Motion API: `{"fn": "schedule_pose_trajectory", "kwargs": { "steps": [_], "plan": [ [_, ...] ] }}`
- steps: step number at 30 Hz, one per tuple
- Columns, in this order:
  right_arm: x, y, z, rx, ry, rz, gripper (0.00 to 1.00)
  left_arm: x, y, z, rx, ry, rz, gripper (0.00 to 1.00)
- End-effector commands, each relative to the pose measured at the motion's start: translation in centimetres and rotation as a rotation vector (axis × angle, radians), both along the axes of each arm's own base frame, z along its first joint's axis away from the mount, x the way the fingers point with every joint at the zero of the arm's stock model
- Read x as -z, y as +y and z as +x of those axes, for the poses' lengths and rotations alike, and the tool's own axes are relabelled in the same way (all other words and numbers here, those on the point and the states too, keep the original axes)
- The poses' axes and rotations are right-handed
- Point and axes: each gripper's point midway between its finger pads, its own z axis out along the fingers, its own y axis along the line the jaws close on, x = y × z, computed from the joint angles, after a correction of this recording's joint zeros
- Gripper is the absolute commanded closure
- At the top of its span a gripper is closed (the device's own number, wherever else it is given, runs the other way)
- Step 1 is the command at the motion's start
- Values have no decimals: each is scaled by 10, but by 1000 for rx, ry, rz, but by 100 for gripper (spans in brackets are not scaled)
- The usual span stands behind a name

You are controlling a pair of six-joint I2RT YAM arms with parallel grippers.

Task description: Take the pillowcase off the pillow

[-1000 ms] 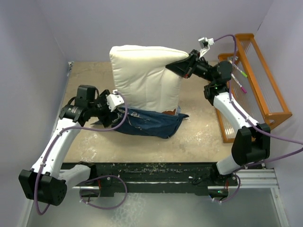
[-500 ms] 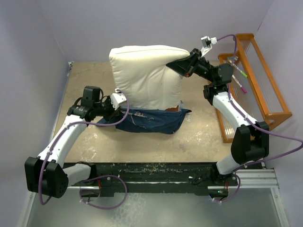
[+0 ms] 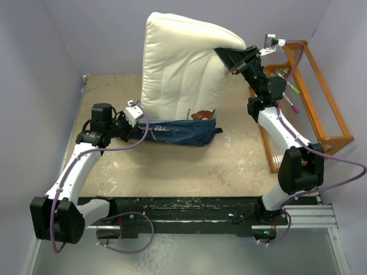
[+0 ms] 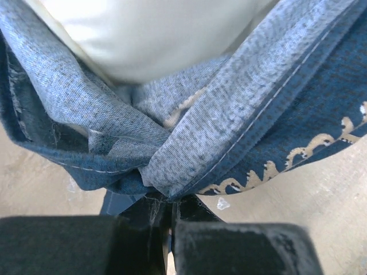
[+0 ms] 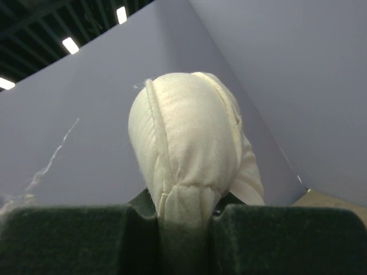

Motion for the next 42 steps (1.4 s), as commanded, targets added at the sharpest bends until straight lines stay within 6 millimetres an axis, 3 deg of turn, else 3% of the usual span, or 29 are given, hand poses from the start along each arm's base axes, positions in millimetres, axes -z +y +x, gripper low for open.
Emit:
{"fn": "schedule_pose_trajectory", "kwargs": {
  "steps": [1,8,16,25,30,32,35,38,40,42],
  "plan": [
    [-148,-78,-81,117,-329,403,100,1,5,1,-20,-11,-12,100],
    [-179,-106,-106,143,-375,488,100,5,15,0,-48,-20,7,100],
    [-189,-151,-123,204,-386,620,100,15,34,4,-90,12,27,100],
    [-198,-180,-152,234,-467,704,100,23,39,2,-99,61,41,100],
    [-208,-163,-155,347,-512,527,100,13,52,15,-172,37,56,100],
    [-208,-158,-151,381,-497,476,100,-4,68,35,-273,-4,85,100],
    [-205,-147,-149,418,-494,369,100,-59,118,74,-517,-158,113,100],
    [-199,-132,-139,489,-469,201,100,-122,165,97,-711,-325,112,100],
    [-188,-128,-128,544,-443,123,100,-158,183,106,-775,-390,98,100],
    [-176,-127,-117,589,-407,65,100,-179,184,110,-783,-401,75,100]
  ]
}}
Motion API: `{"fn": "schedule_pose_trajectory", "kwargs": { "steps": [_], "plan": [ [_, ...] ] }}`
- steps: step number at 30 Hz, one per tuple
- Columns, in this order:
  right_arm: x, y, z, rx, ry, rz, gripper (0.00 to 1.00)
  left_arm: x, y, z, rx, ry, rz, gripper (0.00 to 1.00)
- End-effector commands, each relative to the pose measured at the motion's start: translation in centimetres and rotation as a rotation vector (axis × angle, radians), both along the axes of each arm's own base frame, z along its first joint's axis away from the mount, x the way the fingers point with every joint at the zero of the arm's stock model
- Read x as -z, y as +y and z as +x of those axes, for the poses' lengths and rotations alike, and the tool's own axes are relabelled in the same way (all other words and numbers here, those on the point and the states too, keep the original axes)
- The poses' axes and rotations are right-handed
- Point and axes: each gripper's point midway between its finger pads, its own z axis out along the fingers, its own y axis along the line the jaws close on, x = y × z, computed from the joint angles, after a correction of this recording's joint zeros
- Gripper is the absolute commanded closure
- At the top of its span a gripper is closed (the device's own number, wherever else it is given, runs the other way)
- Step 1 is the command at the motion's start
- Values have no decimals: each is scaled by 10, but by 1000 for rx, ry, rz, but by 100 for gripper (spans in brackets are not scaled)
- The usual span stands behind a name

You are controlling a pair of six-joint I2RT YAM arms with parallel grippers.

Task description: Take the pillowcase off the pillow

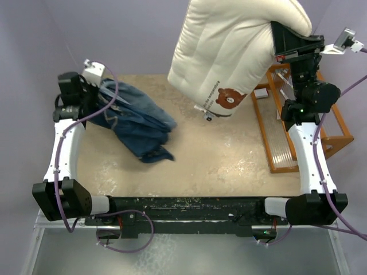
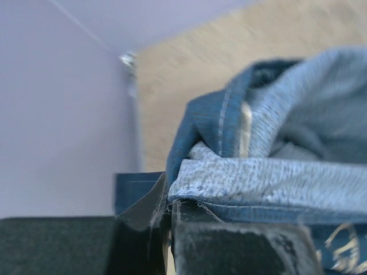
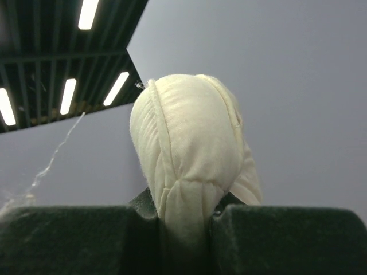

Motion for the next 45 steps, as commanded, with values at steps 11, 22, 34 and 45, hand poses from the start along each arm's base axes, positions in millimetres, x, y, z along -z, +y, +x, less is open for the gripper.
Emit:
{"fn": "schedule_pose_trajectory", "kwargs": {
  "steps": [11,22,34,45],
  "plan": [
    [12,6,20,337,19,-286,100,-70,-43,-16,216,12,-149,1],
    [97,147,62,455,3,-770,100,-84,-61,-55,273,48,-198,1],
    [354,297,-28,62,157,-1142,100,-94,-27,-47,119,-18,-117,1],
    [386,286,-35,-45,494,-1007,0,-64,-33,-51,125,-9,-160,1]
  ]
}}
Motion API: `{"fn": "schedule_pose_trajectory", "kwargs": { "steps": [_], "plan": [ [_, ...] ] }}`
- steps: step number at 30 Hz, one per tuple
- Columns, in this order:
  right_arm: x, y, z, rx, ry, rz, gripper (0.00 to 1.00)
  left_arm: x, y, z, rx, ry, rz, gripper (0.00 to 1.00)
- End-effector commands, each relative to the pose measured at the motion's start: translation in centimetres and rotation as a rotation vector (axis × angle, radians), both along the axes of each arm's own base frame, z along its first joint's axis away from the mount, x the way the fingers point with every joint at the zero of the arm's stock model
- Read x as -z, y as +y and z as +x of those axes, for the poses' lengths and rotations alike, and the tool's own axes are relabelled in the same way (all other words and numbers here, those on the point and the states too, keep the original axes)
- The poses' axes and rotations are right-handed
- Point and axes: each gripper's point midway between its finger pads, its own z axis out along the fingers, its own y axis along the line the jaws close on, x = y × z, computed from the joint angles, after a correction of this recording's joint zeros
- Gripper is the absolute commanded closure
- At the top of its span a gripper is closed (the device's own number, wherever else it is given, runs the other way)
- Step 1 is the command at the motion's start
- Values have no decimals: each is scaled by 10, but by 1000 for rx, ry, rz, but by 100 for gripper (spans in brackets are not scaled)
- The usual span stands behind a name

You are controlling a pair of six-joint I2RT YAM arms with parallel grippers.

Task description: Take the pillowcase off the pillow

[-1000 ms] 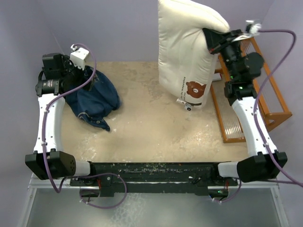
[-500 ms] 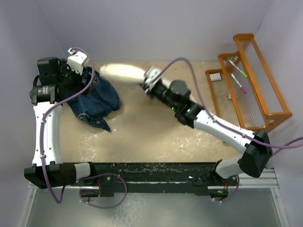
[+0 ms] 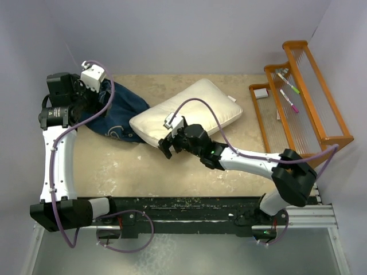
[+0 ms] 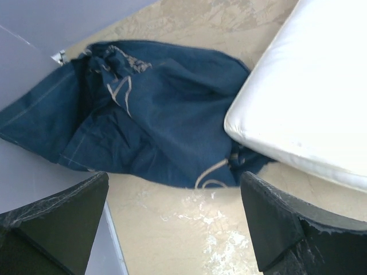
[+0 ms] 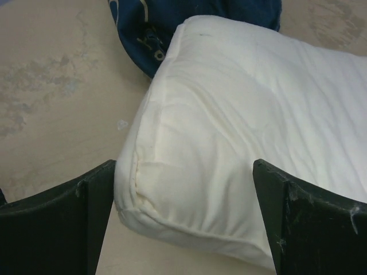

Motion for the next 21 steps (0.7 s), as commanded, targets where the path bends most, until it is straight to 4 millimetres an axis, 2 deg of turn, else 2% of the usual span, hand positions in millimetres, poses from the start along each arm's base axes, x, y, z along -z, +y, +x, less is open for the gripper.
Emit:
{"fn": "schedule_pose_trajectory", "kwargs": {
  "steps": [1,3,5,7,11,14,16,19,21],
  "plan": [
    [-84,-29,7,182,10,275,0,6,-1,1,-27,-56,-43,1],
    [-93,-52,0,239,21,286,0,20,0,3,-48,-51,-62,1],
    [-103,-84,-8,320,19,294,0,34,-2,4,-58,-43,-89,1],
    [-108,-101,-22,336,51,341,0,51,-7,3,-52,-31,-122,1],
    [-99,-169,-26,592,67,318,0,83,-17,-2,-33,-22,-181,1],
    [-97,-237,-24,900,43,314,1,107,-24,-9,-20,-25,-222,1],
    [-91,-280,-30,1120,24,338,1,125,-24,-13,-55,-33,-250,1],
    [-81,-331,-41,1327,-98,310,0,154,-25,-22,-70,-36,-264,1],
    [-76,-355,-49,1420,-168,305,0,173,-26,-32,-58,-44,-250,1]
  ]
}}
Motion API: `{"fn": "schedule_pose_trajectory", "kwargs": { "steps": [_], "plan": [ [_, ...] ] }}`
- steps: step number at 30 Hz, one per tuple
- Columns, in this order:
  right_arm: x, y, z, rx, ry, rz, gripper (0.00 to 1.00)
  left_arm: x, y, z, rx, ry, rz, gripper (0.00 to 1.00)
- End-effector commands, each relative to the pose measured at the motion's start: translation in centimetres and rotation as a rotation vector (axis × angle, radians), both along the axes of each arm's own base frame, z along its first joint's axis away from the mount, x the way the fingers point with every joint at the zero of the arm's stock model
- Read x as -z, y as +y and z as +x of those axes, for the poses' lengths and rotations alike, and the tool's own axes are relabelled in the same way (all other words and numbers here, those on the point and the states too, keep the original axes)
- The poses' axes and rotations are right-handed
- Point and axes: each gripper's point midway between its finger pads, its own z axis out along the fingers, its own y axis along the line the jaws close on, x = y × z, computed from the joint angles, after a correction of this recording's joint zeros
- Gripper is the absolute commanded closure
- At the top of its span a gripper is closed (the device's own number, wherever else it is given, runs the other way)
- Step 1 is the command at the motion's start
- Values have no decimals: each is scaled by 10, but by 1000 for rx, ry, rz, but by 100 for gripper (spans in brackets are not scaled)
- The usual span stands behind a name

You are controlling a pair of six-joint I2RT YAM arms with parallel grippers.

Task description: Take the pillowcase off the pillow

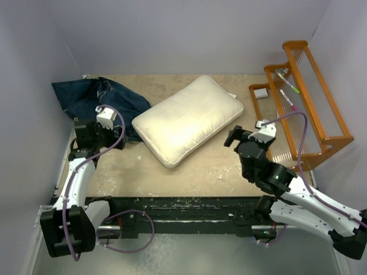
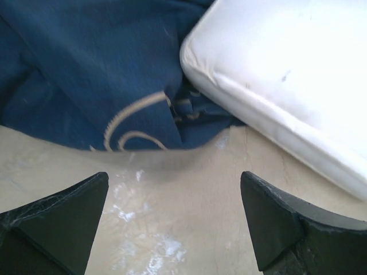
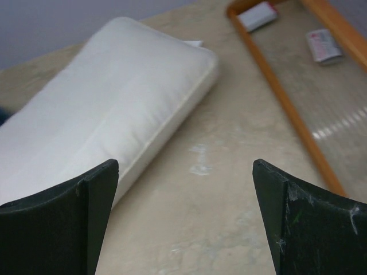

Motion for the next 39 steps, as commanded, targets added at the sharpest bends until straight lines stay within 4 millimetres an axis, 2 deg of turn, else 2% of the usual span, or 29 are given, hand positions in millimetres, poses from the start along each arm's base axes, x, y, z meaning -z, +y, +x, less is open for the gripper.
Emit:
{"fn": "schedule_pose_trajectory", "kwargs": {
  "steps": [1,7,10,12,14,19,22,28,36,39],
  "plan": [
    [15,-90,-22,430,-88,-103,0,4,-4,1,2,-156,-11,1],
    [41,-123,-34,628,-197,-102,0,11,-20,-17,62,-254,-49,1],
    [46,-126,-28,669,-167,-199,0,25,-27,-27,96,-286,-51,1],
    [60,-132,-26,673,-97,-296,0,34,-28,-32,94,-327,-48,1],
    [69,-132,-24,677,-87,-316,0,35,-26,-34,85,-329,-42,1],
    [109,-127,-18,667,-18,-431,0,36,-24,-33,62,-325,-46,1],
    [116,-127,-13,670,5,-485,0,37,-22,-33,54,-324,-46,1],
    [125,-152,-22,816,58,-400,0,37,-20,-32,37,-323,-42,1],
    [144,-139,-1,777,128,-586,0,34,-10,-38,-36,-368,-30,1],
    [141,-140,-3,767,110,-577,0,37,-10,-45,-46,-412,-25,1]
  ]
}}
